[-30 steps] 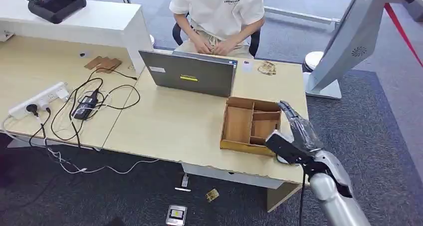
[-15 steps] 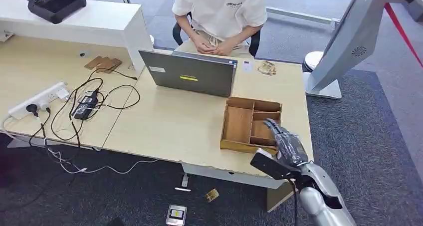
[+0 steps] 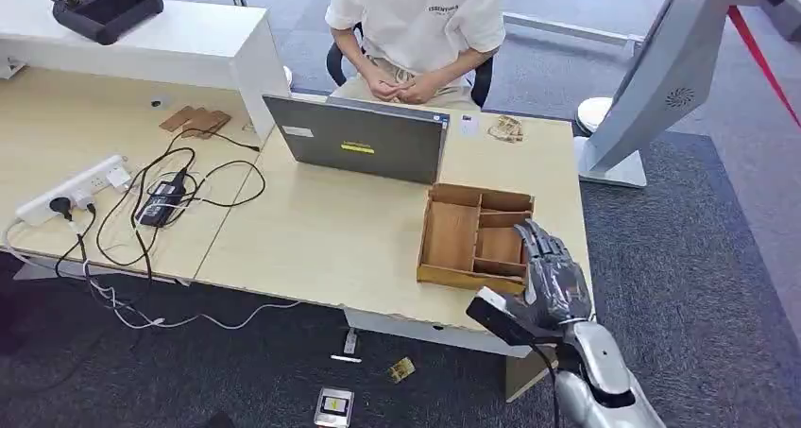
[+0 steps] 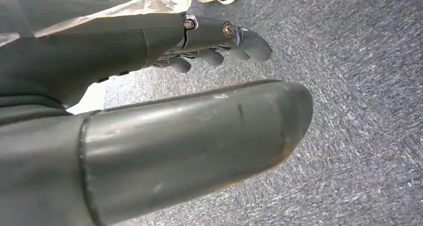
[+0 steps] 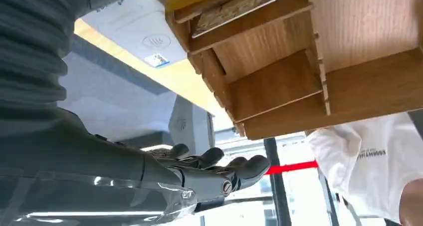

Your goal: Pass the card to the sensor for recognition and then transmit it.

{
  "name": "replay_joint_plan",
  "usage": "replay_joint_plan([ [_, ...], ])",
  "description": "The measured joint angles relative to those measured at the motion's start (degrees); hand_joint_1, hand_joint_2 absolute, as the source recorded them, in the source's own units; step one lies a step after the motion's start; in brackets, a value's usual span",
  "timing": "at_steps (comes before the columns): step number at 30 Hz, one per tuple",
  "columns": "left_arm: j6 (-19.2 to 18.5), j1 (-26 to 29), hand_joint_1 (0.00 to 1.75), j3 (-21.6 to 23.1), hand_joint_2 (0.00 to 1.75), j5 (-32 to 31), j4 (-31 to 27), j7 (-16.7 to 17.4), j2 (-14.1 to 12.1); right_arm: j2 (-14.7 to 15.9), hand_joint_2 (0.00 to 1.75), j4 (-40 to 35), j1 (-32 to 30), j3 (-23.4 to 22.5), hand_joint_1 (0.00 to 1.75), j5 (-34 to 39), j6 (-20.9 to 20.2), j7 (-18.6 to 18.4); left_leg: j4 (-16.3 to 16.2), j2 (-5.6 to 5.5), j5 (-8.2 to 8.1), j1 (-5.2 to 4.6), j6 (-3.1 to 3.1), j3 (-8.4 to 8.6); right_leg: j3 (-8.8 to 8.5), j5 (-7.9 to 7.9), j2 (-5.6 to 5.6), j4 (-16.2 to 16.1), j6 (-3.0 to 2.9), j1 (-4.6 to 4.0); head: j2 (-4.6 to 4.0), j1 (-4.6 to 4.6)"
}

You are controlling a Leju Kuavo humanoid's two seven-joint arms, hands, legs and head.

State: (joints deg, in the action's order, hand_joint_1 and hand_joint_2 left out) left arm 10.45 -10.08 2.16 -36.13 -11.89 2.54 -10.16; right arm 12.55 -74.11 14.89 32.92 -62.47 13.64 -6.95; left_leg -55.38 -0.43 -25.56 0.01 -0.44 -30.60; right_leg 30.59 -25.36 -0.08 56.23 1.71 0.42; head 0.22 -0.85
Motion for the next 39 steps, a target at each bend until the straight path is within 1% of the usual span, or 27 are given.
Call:
replay_joint_plan([
  [4,0.11,-0.03,0.0,-0.46,0.0,-0.13,0.02,0.11,0.24,-0.74,1.75,4.26,1.19,0.24,0.0,-2.25,4.09,0.13,0.0,-0.01,0.0,0.0,0.0,0.01,0.0,0.0,0.0,0.0,0.0,0.0,0.0,0.0],
  [6,0.11,0.02,0.0,-0.52,0.0,-0.18,0.02,0.2,0.31,-0.94,1.75,5.38,1.32,0.35,0.0,-2.71,5.09,0.42,0.0,-0.01,0.0,0.0,0.0,0.0,0.0,0.0,0.0,0.01,0.0,0.0,0.0,0.0],
  [14,0.13,-0.06,0.0,-0.76,0.0,-0.28,0.02,0.22,0.39,-2.47,1.75,10.86,2.61,0.44,0.0,-2.49,5.64,2.69,0.0,0.0,0.0,0.0,0.0,0.0,0.01,0.0,0.0,0.0,0.0,0.0,0.0,0.0],
  [17,0.11,-0.06,0.0,-0.76,0.0,-0.39,0.02,0.22,0.39,-3.15,1.75,12.35,2.89,0.46,0.0,-0.56,6.05,3.72,0.0,0.0,0.0,0.0,0.0,0.0,0.01,0.0,0.0,0.01,0.0,0.0,0.0,0.0],
  [22,0.11,-0.05,0.0,-0.79,0.0,-0.55,0.0,0.09,0.39,-4.26,1.75,15.71,4.35,0.44,0.0,2.14,8.76,6.29,0.0,0.01,0.01,0.0,0.0,0.01,0.01,0.0,0.0,0.01,0.0,0.0,0.0,0.0],
  [25,0.11,-0.04,0.0,-0.81,0.0,-0.63,0.0,-0.09,0.39,-4.59,1.75,17.53,5.12,0.41,0.0,2.95,10.01,7.21,0.0,0.0,0.01,0.0,0.0,0.01,0.01,0.0,0.0,0.02,0.0,0.0,0.0,0.0],
  [32,0.13,-0.05,0.0,-0.87,0.0,-0.72,0.0,-0.09,0.44,-5.22,1.75,20.68,6.09,0.24,0.0,3.87,12.06,8.11,-0.01,0.01,0.01,0.0,0.0,0.01,0.01,0.0,0.0,0.01,0.0,0.0,0.0,0.0],
  [39,0.29,-0.05,0.0,-0.96,0.0,-0.94,0.02,-0.09,0.52,-5.55,1.75,22.81,6.85,0.13,0.0,4.37,12.59,8.33,0.0,0.01,0.01,0.0,0.0,0.01,0.01,0.0,0.0,0.01,0.0,0.0,0.0,0.0],
])
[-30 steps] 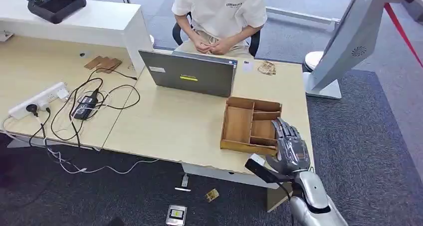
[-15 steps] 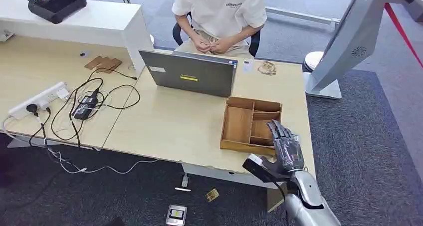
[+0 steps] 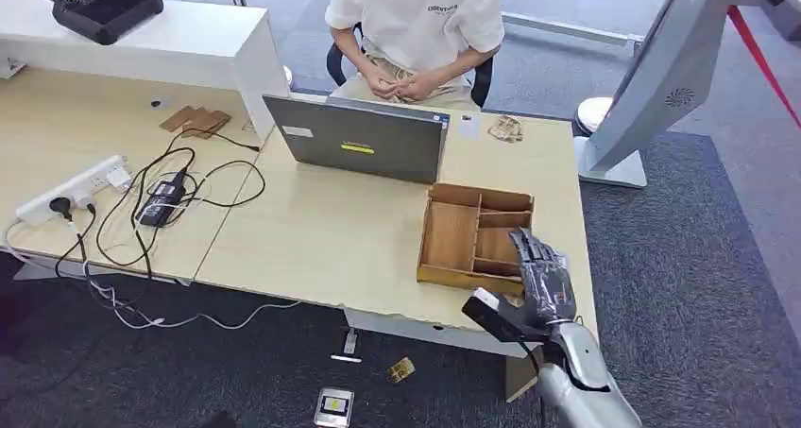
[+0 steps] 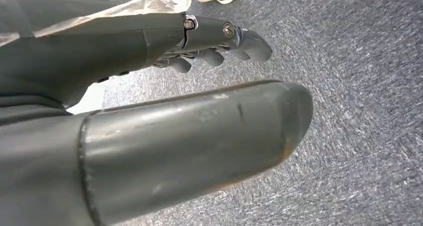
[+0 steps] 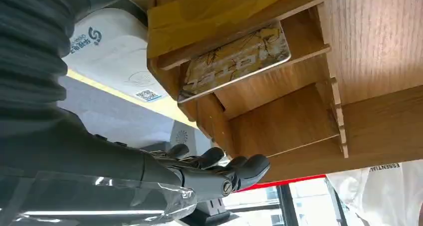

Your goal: Pass the card to the sensor for recognition and then transmit it.

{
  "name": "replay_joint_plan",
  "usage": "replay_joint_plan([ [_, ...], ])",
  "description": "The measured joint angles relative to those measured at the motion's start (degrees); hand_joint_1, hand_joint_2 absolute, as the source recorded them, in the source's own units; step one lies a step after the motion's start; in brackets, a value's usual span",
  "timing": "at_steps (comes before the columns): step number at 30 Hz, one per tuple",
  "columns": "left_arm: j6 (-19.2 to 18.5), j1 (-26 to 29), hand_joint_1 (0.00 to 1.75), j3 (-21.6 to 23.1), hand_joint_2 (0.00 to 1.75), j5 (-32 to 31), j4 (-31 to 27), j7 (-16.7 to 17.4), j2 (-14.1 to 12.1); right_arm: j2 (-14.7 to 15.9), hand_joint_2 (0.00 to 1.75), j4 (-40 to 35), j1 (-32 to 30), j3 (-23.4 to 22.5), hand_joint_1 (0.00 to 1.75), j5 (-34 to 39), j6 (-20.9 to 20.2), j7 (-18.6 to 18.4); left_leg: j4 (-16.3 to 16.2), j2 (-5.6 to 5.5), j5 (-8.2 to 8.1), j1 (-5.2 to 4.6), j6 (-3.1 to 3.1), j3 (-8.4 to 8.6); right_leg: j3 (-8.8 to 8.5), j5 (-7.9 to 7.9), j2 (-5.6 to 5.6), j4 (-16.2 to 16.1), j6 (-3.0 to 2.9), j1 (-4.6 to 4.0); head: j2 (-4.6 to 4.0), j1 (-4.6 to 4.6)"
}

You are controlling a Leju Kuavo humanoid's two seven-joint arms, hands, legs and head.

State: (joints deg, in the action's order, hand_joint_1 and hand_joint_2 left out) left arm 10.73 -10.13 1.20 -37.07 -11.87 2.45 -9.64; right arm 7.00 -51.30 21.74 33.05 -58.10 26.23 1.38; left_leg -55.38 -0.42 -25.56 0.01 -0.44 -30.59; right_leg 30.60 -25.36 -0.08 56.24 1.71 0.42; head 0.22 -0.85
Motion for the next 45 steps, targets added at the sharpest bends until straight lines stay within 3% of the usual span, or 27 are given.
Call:
replay_joint_plan([
  [4,0.0,-0.02,0.0,-0.22,0.0,-0.29,-0.02,0.02,0.09,-0.15,1.75,0.88,0.25,0.0,0.0,0.35,0.18,0.07,0.0,0.0,0.0,0.0,0.0,0.0,0.0,0.0,0.0,0.0,0.0,0.0,0.0,0.0],
  [5,0.02,-0.03,0.0,-0.24,0.0,-0.4,-0.02,0.02,0.11,-0.2,1.75,1.14,0.33,0.0,0.09,0.39,0.35,0.09,0.0,0.0,0.0,0.0,0.0,0.0,0.0,0.0,0.0,0.0,0.0,0.0,0.0,0.0],
  [6,0.0,-0.06,0.0,-0.26,0.0,-0.44,-0.02,0.09,0.11,-0.2,1.75,1.33,0.39,0.0,0.26,0.46,0.44,0.09,0.0,0.0,0.0,0.0,0.0,0.0,0.0,0.0,0.0,0.0,0.0,0.0,0.0,0.0],
  [7,0.0,-0.11,0.0,-0.26,0.0,-0.48,-0.02,0.15,0.13,-0.22,1.75,1.53,0.49,0.0,1.06,0.57,0.53,0.11,0.0,0.0,0.0,0.0,0.0,0.0,0.0,0.0,0.0,0.0,0.0,0.0,0.0,0.0],
  [8,0.0,-0.14,0.0,-0.28,0.0,-0.55,-0.02,0.18,0.13,-0.22,1.75,1.71,0.57,-0.02,1.06,0.72,0.66,0.15,0.0,0.0,0.0,0.0,0.0,0.0,0.0,0.0,0.0,0.0,0.0,0.0,0.0,0.0],
  [9,0.0,-0.22,0.0,-0.28,0.0,-0.66,-0.02,0.2,0.15,-0.24,1.75,1.95,0.68,-0.02,1.57,0.92,0.85,0.28,-0.01,0.0,0.0,0.0,0.0,0.01,0.0,0.0,0.0,0.0,0.0,0.0,0.0,0.0],
  [10,0.0,-0.26,0.0,-0.28,0.0,-0.77,-0.02,0.2,0.17,-0.24,1.75,2.06,0.71,-0.05,1.66,1.05,0.94,0.39,-0.01,0.0,0.0,0.0,0.0,0.0,0.0,0.0,0.0,0.0,0.0,0.0,0.0,0.0],
  [19,-0.2,-0.9,0.0,-0.26,0.0,-1.66,-0.02,0.31,0.2,-0.26,1.75,2.8,0.91,-0.13,1.73,1.77,2.06,0.83,0.0,0.0,0.0,0.0,0.0,0.01,0.0,0.0,0.0,0.0,0.0,0.0,0.0,0.0],
  [36,-0.37,-1.25,0.0,-0.26,0.0,-2.34,-0.02,0.39,0.22,-0.39,1.75,3.74,1.85,-0.5,1.62,1.79,2.32,0.96,-0.01,0.0,0.0,0.0,0.0,0.02,-0.01,0.0,0.0,0.0,0.0,0.0,0.0,0.0],
  [38,-0.37,-1.24,0.0,-0.26,0.0,-2.16,-0.02,0.35,0.2,-0.79,1.75,4.39,2.29,-0.5,1.75,1.7,2.32,0.96,0.0,0.01,0.0,0.0,0.0,0.02,-0.01,0.0,0.0,0.01,0.0,0.0,0.0,0.0],
  [45,-0.37,-1.17,0.0,-0.26,0.0,-2.14,-0.02,0.0,0.2,-1.22,1.75,5.36,2.67,-0.5,1.75,2.4,2.43,2.01,0.0,0.0,0.01,0.0,0.0,0.02,-0.01,0.0,0.0,0.01,0.0,0.0,0.0,0.0],
])
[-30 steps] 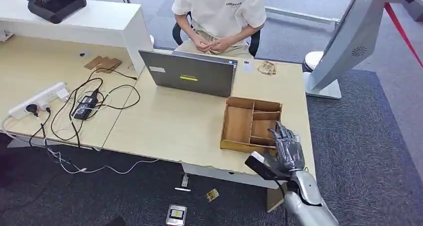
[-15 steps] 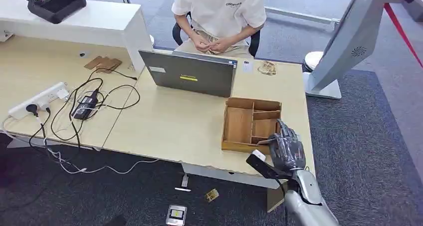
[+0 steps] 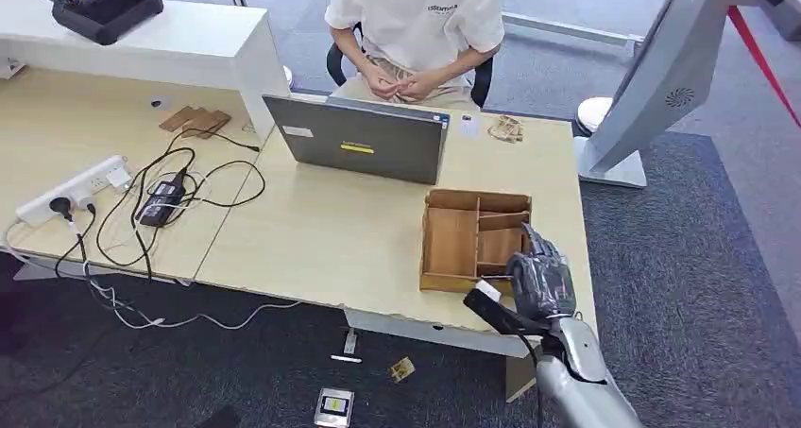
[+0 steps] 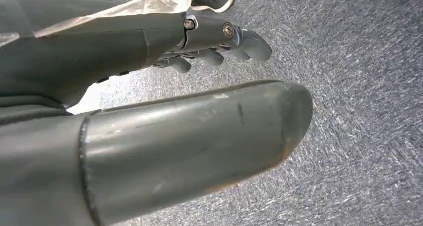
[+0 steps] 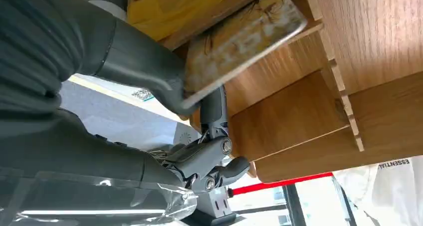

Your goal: Pass the card to the sensor for recognition and then transmit it.

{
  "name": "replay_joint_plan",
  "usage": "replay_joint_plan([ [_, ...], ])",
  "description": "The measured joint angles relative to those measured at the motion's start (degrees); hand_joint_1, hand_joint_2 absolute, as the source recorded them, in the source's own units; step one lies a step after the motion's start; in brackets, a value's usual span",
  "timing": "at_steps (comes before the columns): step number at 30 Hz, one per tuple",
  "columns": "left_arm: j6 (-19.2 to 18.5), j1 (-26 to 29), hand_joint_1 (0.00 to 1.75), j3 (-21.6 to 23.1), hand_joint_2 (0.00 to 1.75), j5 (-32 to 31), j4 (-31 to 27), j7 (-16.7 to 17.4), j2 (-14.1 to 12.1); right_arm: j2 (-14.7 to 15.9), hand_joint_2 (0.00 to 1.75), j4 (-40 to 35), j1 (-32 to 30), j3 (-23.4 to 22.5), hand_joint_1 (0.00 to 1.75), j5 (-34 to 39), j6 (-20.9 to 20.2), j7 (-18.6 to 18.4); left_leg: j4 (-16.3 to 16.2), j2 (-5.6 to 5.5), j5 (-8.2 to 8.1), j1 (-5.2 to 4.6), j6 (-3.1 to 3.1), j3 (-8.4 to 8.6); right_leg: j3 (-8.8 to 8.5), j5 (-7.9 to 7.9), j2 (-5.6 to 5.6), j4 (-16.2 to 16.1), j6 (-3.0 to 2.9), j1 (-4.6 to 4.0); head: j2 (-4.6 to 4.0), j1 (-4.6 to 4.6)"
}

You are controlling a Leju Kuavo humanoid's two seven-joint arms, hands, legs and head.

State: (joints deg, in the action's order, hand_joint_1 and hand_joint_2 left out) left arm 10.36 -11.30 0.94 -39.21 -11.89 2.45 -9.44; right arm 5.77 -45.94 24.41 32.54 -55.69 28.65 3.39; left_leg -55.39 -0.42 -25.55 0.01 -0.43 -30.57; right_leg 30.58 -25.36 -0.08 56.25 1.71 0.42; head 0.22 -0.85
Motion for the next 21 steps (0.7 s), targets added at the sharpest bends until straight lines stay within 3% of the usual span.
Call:
replay_joint_plan([
  [12,0.02,0.07,0.0,0.0,0.0,-0.04,0.0,-0.11,0.02,0.0,1.75,1.05,1.55,-1.16,1.75,2.34,1.95,1.07,0.0,0.01,0.0,0.0,0.0,0.0,0.0,0.0,0.0,-0.01,0.0,0.0,0.0,0.0],
  [13,0.02,0.09,0.0,0.0,0.0,-0.09,0.0,-0.2,0.02,0.06,1.75,1.05,1.8,-1.33,1.64,2.45,1.94,1.09,0.0,0.0,0.0,0.0,0.0,0.0,0.0,0.0,0.0,-0.01,0.0,0.0,0.0,0.02],
  [14,0.02,0.11,0.0,0.0,0.0,-0.2,0.0,-0.28,0.02,0.09,1.75,1.07,2.07,-1.64,1.03,2.62,1.94,1.14,0.0,0.0,0.0,0.0,0.0,0.0,0.0,0.0,0.0,0.0,0.0,0.0,0.0,0.0],
  [15,0.02,0.12,0.0,0.0,0.0,-0.2,0.0,-0.33,0.02,0.09,1.75,1.07,2.19,-1.84,0.0,2.75,1.94,1.18,0.0,0.0,0.0,0.0,0.0,0.0,0.0,0.0,0.0,0.0,0.0,0.0,0.0,0.0],
  [21,0.02,0.09,0.0,0.0,0.0,-0.39,0.0,-0.33,0.09,0.04,1.75,1.29,2.43,-2.88,0.0,4.28,3.04,1.72,0.0,0.0,0.0,0.0,0.0,0.0,0.01,0.0,0.0,0.0,0.0,0.0,0.0,0.0],
])
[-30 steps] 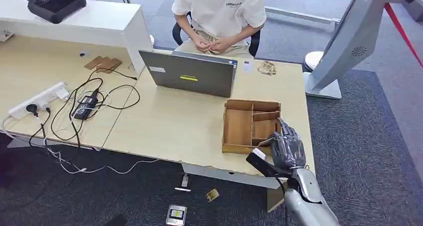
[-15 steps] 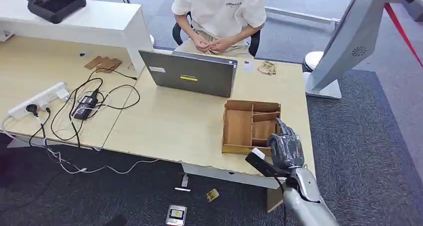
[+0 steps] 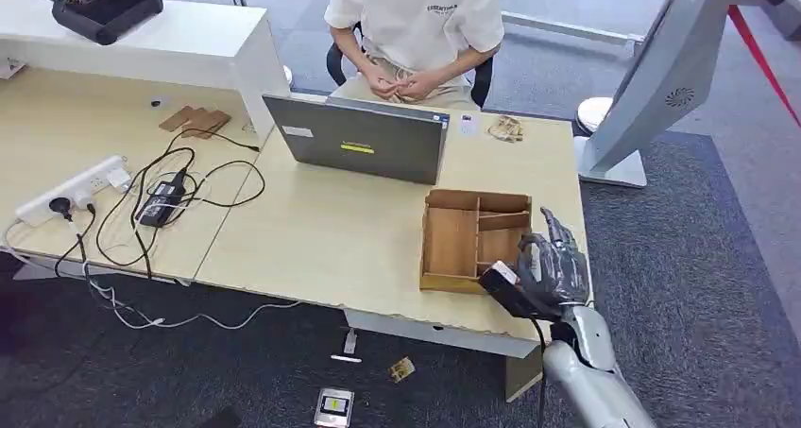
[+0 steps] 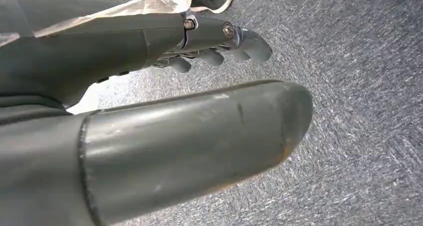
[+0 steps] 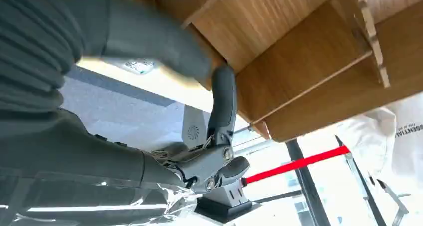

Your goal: Pass the card to the sensor for recognition and then transmit it.

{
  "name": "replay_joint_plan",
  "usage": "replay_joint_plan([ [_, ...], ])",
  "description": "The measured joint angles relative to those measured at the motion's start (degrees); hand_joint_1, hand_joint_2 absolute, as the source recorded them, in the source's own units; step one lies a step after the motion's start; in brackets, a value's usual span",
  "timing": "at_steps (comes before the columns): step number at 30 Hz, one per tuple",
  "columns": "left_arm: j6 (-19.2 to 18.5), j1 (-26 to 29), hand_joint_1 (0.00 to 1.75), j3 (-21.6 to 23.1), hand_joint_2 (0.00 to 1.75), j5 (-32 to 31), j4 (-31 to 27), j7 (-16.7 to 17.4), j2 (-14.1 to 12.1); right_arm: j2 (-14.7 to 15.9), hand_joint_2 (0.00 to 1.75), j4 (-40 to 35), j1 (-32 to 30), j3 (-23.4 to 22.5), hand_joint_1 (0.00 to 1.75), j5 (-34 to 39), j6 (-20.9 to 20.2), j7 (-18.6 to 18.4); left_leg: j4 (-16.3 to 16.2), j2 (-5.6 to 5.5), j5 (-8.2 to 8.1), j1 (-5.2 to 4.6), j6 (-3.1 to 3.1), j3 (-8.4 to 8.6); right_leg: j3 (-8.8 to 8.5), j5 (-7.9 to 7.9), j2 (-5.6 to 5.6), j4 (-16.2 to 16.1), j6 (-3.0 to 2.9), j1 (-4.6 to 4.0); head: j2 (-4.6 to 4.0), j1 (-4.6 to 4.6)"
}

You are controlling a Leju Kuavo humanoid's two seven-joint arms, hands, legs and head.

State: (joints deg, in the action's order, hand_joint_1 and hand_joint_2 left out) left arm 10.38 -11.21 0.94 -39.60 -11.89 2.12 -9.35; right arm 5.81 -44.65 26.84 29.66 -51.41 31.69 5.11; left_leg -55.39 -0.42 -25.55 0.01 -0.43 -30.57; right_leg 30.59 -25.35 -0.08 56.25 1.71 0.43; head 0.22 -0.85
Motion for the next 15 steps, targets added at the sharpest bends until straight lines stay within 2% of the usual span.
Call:
replay_joint_plan([
  [8,0.04,0.02,0.0,0.0,0.0,-0.15,0.0,-0.09,0.15,0.07,1.75,-1.77,-0.09,-3.39,0.0,6.87,1.62,3.35,0.0,0.0,0.0,0.0,0.0,0.0,0.0,0.0,0.0,-0.01,0.0,0.0,0.0,0.0],
  [15,0.04,-0.03,0.0,0.0,0.0,-0.68,0.0,0.09,0.22,0.74,1.75,-4.83,-0.26,-6.23,0.0,9.34,1.31,4.09,-0.01,0.0,0.0,0.0,0.0,0.01,0.0,0.0,0.0,-0.01,0.0,0.0,0.0,0.0],
])
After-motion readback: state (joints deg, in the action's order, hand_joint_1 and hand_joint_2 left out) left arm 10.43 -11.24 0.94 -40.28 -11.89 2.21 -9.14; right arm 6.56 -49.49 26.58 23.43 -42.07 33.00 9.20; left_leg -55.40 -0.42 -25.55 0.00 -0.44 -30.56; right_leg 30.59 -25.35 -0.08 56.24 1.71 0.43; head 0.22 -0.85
